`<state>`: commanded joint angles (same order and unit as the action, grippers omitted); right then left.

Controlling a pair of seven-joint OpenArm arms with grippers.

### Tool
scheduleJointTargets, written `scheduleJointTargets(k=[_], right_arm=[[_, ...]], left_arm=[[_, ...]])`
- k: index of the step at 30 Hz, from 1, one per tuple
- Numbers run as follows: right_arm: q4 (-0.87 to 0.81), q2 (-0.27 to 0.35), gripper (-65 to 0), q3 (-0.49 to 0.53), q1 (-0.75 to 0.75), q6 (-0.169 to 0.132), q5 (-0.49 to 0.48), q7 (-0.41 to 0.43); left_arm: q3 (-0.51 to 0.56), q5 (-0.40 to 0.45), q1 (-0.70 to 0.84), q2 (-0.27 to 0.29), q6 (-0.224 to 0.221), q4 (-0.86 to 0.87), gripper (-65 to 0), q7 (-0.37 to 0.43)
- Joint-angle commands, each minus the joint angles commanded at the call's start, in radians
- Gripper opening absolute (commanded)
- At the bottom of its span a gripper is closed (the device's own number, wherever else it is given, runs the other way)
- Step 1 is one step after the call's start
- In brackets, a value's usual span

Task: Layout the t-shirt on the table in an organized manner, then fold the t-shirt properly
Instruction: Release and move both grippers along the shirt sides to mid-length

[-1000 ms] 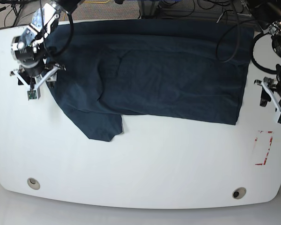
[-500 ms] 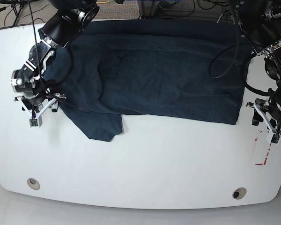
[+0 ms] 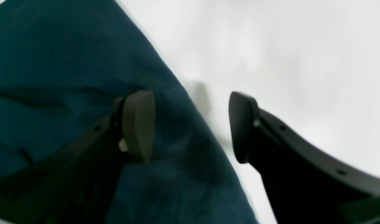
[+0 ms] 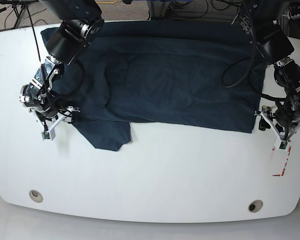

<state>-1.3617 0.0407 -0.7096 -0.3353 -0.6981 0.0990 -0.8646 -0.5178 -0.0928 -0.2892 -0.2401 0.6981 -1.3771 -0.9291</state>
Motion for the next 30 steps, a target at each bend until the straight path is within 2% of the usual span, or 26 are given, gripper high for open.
scheduleJointTargets(k=[10,16,18,19,24,25,27,30], right_arm=[[0.104,-0.003,-28.5,-0.002,0.003,0.000,-0.002,0.066],[0.130,-0.002,-29.2,-0.002,0.008,0.000,-0.002,0.091],[0.130,-0.002,-32.3,-0.002,0.008,0.000,-0.002,0.091],[0.130,-0.002,-36.1,-0.002,0.009,0.000,-0.002,0.091],[0.130,-0.002,-62.0,0.000,0.009,0.000,0.002,0.091],[0.130,-0.002,-64.7,0.002,0.009,0.000,0.003,0.091],[0.130,-0.002,-65.0,0.005,0.009,0.000,0.003,0.091],[0.130,-0.002,-62.5,0.005,0.009,0.000,0.003,0.091]], left_arm=[[0.000,0.000,0.000,0.000,0.000,0.017,-32.6,0.008],[0.064,0.000,-0.002,0.000,0.000,0.017,-32.5,0.011],[0.084,0.000,-0.009,0.002,0.000,0.018,-32.5,0.017],[0.098,0.002,-0.015,0.002,0.000,0.025,-32.5,0.026],[0.133,0.000,-0.035,0.003,0.000,0.143,-30.6,0.092],[0.135,0.000,-0.043,0.003,-0.001,0.161,-29.4,0.104],[0.137,0.000,-0.063,0.003,-0.042,0.216,-25.8,0.137],[0.137,-0.002,-0.081,0.002,-0.059,0.284,-22.4,0.164]])
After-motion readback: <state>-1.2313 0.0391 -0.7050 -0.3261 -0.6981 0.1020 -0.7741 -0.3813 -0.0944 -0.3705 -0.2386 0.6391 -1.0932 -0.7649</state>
